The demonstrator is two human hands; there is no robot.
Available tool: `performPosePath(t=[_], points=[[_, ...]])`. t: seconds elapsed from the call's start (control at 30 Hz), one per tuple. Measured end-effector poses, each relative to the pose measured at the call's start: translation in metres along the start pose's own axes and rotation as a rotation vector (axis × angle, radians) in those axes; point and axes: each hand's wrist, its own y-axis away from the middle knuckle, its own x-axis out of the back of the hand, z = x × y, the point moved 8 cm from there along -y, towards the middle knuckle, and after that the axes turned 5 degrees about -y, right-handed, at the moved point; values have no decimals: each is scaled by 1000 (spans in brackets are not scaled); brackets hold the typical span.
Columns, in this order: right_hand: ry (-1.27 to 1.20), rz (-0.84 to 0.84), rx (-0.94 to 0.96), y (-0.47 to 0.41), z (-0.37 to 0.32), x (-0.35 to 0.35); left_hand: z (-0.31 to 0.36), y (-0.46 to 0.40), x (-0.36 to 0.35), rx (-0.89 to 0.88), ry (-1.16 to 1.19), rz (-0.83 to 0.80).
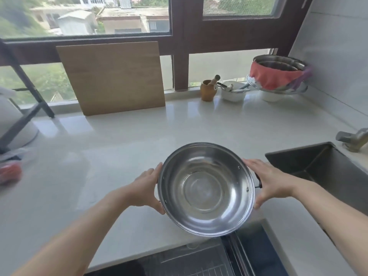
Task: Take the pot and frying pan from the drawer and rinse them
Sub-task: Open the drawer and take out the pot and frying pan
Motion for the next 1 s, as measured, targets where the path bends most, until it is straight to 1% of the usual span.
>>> performPosePath(t=[0.23, 0.43, 0.53, 0.63, 0.7, 0.77, 0.83, 0.87, 0.93, 1.0], points=[[-56, -90, -9, -47, 24, 8, -7, -36, 9, 36, 46, -27], [-73, -89, 31, -66, 31, 12, -15, -52, 16, 91, 30, -65], [-68, -52, 46, -64, 32, 12, -16, -47, 17, 112, 8, -53], [-99, 83, 25, -45, 24, 20, -21, -31, 18, 127, -1, 23], [-141, 229, 56, -18, 7, 28, -20, -7, 23, 87, 7, 142], [-208, 352, 110, 20, -18, 28, -17, 34, 29, 50, 19, 306], [-272, 394, 181, 59, -49, 13, -13, 87, 26, 5, 26, 437], [-291, 381, 206, 77, -66, -1, -12, 115, 19, -25, 27, 474], [-303, 295, 226, 107, -99, -44, -18, 170, -5, -71, 13, 491], [-262, 191, 225, 126, -128, -96, -35, 220, -40, -44, -16, 441]])
